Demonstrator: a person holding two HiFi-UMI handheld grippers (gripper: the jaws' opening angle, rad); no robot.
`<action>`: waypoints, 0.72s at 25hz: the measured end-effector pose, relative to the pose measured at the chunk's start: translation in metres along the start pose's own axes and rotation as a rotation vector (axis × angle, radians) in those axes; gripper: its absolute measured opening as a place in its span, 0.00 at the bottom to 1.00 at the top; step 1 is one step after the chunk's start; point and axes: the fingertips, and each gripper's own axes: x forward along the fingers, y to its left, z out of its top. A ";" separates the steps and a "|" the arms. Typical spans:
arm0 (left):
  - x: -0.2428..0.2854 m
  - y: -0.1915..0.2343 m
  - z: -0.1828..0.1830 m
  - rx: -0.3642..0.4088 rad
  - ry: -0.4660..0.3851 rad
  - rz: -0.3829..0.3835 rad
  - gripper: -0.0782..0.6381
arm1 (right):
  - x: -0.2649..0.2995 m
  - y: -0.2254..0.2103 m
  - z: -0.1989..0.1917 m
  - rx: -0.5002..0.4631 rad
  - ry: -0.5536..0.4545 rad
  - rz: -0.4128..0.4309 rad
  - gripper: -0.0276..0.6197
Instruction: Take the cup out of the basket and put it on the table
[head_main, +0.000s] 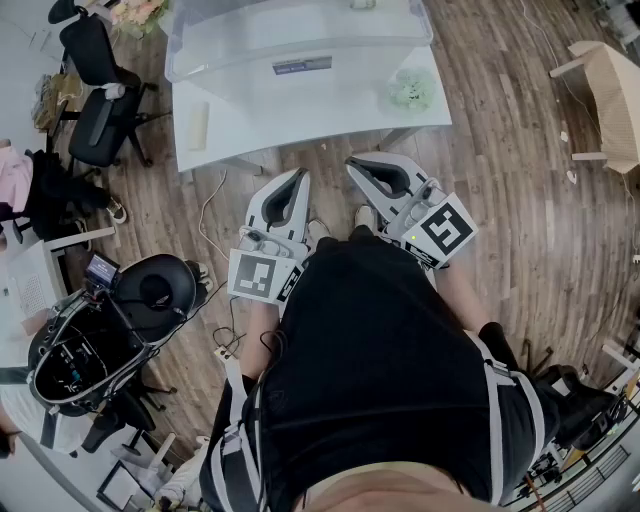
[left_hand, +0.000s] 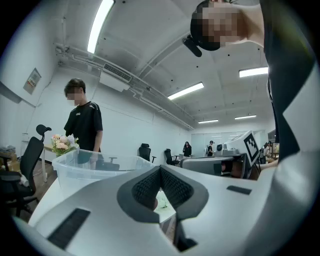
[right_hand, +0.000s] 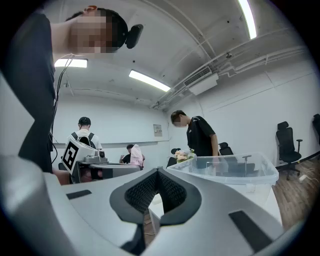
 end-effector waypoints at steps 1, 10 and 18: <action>0.001 0.000 0.001 0.001 -0.001 0.000 0.13 | 0.000 0.000 0.001 -0.006 0.004 0.000 0.07; 0.003 -0.004 0.006 0.006 -0.002 0.001 0.13 | -0.003 -0.002 0.007 -0.009 -0.002 -0.002 0.07; 0.012 -0.010 0.004 0.006 0.006 -0.003 0.13 | -0.012 -0.018 0.010 0.066 -0.050 -0.032 0.07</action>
